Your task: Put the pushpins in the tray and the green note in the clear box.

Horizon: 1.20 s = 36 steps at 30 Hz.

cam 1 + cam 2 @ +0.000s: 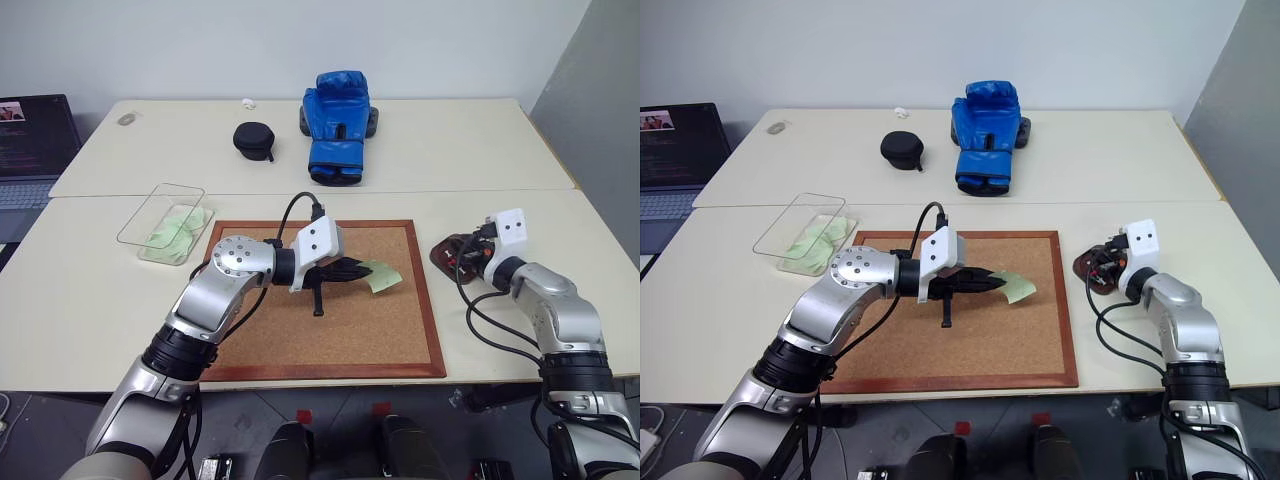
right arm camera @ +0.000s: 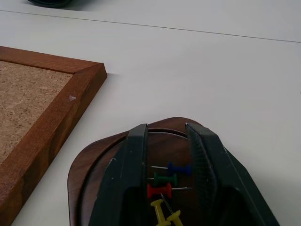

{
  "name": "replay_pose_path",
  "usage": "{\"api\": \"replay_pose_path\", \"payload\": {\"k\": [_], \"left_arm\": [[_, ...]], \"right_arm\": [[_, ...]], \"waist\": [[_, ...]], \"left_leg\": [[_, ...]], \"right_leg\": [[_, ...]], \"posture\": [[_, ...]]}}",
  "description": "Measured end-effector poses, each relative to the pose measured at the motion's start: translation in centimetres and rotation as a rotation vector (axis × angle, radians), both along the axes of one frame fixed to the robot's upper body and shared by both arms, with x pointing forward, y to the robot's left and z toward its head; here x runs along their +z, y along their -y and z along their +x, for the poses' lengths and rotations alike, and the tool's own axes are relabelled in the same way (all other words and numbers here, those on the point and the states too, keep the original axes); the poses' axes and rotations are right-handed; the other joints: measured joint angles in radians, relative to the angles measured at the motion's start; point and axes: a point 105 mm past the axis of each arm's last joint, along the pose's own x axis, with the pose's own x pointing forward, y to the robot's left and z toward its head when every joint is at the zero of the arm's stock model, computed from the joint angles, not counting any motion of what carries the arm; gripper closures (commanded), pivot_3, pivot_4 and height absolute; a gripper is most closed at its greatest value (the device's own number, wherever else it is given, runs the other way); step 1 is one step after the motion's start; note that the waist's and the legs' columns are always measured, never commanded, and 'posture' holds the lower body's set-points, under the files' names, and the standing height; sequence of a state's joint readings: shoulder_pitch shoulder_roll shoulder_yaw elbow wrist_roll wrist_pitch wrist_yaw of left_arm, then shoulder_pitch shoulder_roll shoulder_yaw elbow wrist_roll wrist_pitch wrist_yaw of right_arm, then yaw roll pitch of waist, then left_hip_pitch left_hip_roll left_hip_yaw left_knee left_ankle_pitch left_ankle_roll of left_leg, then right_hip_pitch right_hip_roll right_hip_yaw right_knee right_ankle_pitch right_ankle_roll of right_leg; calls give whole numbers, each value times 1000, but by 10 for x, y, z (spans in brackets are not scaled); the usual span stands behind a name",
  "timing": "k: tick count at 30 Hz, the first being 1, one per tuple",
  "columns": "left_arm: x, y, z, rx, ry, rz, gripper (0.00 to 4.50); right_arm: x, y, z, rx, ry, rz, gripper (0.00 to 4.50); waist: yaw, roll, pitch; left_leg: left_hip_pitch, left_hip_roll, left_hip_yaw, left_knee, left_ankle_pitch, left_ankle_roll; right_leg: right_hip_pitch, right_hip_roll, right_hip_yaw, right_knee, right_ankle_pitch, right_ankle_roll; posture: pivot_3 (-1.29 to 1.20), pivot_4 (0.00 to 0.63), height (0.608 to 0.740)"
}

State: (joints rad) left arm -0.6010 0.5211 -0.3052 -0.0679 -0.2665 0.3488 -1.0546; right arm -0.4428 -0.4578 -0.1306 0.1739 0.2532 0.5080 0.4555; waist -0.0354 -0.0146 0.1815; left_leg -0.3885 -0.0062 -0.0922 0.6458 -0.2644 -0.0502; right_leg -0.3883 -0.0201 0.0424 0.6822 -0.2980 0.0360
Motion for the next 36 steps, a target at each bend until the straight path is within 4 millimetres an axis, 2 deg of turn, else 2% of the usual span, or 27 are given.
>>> {"api": "replay_pose_path", "payload": {"k": [5, 8, 11, 18, 23, 29, 36], "left_arm": [[0, 0, 0, 0, 0, 0, 4500], [0, 0, 0, 1, 1, -1, 4500], [3, -3, 2, 17, 6, -12, 4500], [13, -23, 11, 105, -11, -40, 4500], [23, -45, 14, 197, -40, -79, 4500], [42, -74, 17, 343, -41, -140, 4500], [83, -149, 29, 731, 67, -256, 4500]], "right_arm": [[3, 2, 0, -2, 8, -1, 3162], [14, 4, -3, 24, 33, -21, 3162], [28, 1, -17, 112, 48, -3, 2707], [67, -35, -64, 448, 70, 65, 983], [86, -64, -94, 649, 84, 63, 34], [99, -93, -107, 752, 131, 58, 34], [127, -128, -112, 867, 240, 90, 34]], "waist": [[0, 0, 0], [0, 0, 0], [3, 0, 0], [1, 0, 0], [2, 0, 0], [0, 0, 0], [2, -1, 0]], "left_leg": [[0, 0, 0, 0, 0, 0], [0, 0, 0, 0, 0, 0], [-1, 0, -1, 0, 0, 0], [-1, 0, -3, 1, 0, 0], [-1, 0, -4, 1, 0, 0], [-1, 1, -6, 1, 0, 0], [-1, 1, -10, 1, 0, 0]], "right_leg": [[0, 0, 0, 0, 0, 0], [0, 0, 0, 0, 0, 0], [0, 0, -1, 0, 0, 0], [1, 0, -2, 0, 0, 0], [1, 0, -3, 0, 0, 0], [0, 0, -3, 0, 0, 0], [0, 0, -3, 0, 0, 0]], "posture": [[0, 150, 740], [0, 150, 740], [0, 150, 740], [0, 150, 740], [0, 150, 740], [0, 150, 740], [0, 150, 740]]}}
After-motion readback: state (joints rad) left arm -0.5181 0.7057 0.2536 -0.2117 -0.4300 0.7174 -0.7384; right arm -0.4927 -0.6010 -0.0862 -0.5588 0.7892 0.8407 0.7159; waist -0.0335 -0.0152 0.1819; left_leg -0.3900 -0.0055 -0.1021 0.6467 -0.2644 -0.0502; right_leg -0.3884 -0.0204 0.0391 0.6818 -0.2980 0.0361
